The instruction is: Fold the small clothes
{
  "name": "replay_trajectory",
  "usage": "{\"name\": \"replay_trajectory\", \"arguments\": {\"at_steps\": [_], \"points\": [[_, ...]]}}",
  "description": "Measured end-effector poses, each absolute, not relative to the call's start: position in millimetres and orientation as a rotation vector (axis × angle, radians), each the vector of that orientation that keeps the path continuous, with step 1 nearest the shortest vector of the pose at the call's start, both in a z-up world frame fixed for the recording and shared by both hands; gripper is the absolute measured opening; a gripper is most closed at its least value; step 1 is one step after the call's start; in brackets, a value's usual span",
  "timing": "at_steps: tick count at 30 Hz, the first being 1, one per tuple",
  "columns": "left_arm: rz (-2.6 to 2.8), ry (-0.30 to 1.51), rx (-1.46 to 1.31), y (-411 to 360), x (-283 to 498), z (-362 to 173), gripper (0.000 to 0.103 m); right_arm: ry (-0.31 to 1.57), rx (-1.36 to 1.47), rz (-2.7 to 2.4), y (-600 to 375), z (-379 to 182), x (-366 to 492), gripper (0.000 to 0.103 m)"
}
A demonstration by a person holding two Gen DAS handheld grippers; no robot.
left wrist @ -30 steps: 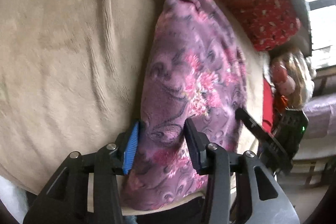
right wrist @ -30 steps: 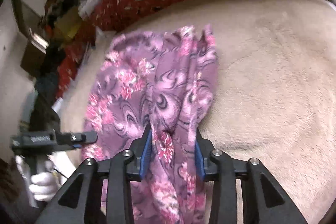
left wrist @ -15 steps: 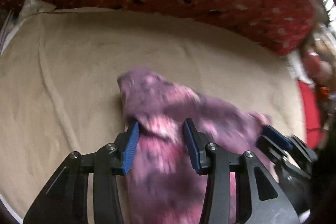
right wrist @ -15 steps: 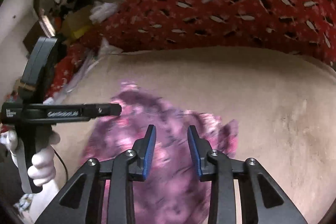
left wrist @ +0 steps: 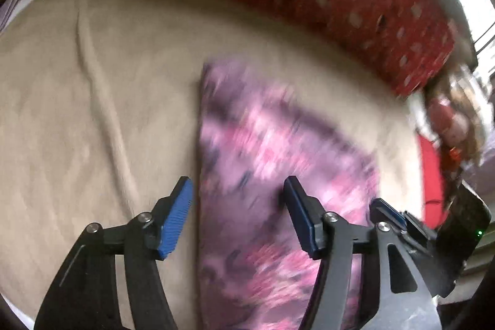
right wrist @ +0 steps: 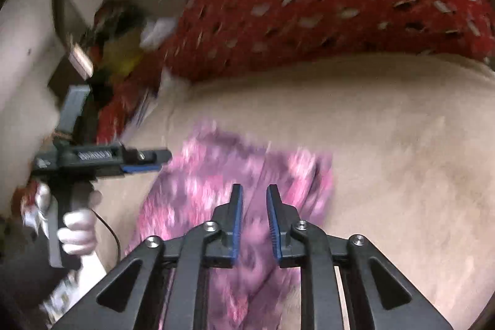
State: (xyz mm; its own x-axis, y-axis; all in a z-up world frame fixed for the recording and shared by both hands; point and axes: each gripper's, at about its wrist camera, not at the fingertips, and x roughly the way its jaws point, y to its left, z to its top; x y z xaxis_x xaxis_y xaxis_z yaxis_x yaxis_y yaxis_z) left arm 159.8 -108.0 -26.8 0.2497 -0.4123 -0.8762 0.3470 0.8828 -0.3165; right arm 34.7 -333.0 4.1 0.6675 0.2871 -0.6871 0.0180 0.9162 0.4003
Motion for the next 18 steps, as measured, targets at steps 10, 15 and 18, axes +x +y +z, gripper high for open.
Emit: {"name": "replay_trajectory", "arguments": {"at_steps": [10, 15, 18], "points": [[-0.510, 1.212, 0.000, -92, 99, -21, 0.067, 0.873, 0.201, 0.193, -282, 23, -17, 0.030], [-0.503, 1.262, -0.057, -78, 83, -29, 0.069, 1.030, 0.109, 0.100, -272, -13, -27, 0.031], [-0.497, 1.220, 0.000, -70, 61, -26, 0.070, 0.971, 0.165, 0.097, -274, 9, -57, 0.037]]}}
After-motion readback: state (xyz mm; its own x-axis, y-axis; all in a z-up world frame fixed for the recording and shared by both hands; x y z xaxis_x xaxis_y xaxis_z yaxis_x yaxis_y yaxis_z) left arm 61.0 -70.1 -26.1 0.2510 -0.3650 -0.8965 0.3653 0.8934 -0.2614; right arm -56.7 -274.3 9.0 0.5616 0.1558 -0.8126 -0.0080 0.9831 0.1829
